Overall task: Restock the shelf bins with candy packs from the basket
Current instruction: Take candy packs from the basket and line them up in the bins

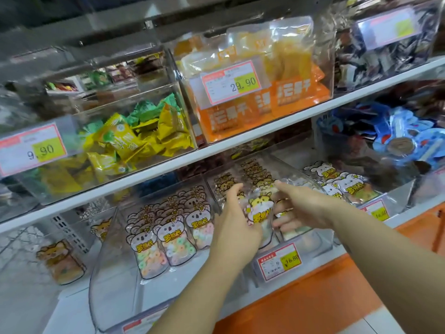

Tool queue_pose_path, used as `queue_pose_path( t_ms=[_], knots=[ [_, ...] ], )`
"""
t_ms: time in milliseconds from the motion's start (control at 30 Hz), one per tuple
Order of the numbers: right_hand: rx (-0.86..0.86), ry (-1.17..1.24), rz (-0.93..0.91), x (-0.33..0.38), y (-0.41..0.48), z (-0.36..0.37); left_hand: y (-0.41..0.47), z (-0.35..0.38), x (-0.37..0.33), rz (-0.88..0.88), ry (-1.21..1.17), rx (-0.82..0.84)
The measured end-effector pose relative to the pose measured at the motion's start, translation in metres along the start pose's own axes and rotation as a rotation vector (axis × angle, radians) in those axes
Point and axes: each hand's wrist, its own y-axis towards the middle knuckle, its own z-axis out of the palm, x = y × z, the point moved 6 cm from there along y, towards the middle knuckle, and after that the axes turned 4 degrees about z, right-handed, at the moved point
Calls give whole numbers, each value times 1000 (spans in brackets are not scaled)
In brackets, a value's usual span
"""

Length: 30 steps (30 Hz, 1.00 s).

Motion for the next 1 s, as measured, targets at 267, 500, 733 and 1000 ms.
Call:
queue_pose_path(
  t_ms=[267, 500, 733, 1000],
  knots=[
    [56, -466, -64, 2, -7, 5, 3, 0, 6, 108, 745, 11],
    [-98, -1054, -97, 2, 1, 24, 22, 13, 14, 133, 1054, 345],
    [-85, -821, -62, 1, 5, 24, 43, 11, 17, 95, 862, 419],
    [-124, -684, -103, -5, 16, 20, 49, 10, 17, 80, 737, 508]
  ],
)
